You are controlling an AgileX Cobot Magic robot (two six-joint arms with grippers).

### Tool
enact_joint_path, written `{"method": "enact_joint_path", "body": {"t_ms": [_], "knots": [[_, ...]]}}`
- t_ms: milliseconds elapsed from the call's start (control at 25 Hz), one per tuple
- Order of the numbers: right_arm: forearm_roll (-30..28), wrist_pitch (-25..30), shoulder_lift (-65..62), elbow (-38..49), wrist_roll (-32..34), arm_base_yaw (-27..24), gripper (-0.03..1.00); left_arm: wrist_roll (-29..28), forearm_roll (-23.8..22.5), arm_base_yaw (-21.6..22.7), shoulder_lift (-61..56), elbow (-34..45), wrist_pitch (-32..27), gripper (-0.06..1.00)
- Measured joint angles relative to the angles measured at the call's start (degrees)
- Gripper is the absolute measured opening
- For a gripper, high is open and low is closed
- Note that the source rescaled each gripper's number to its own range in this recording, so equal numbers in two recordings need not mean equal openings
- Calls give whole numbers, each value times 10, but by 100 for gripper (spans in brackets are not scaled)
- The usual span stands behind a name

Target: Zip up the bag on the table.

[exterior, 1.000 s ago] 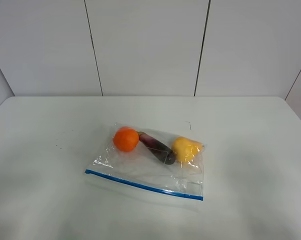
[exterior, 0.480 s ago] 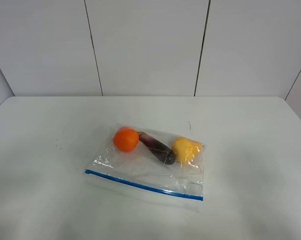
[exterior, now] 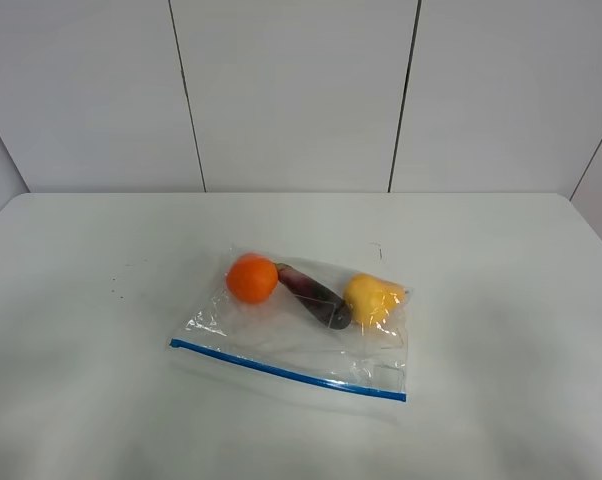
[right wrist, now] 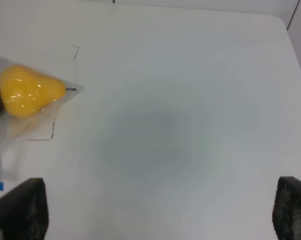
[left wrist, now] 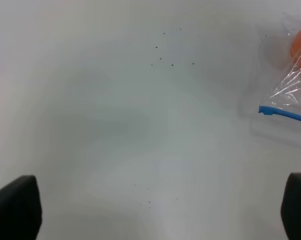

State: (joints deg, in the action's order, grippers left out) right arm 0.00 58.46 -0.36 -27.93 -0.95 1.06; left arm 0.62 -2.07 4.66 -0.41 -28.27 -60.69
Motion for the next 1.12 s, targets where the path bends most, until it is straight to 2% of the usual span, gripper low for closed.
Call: {"method": "enact_joint_path", "body": {"t_ms": [1120], "knots": [[5, 0, 0, 0, 0, 0, 100, 0, 0, 0, 0, 0, 0, 100]]}}
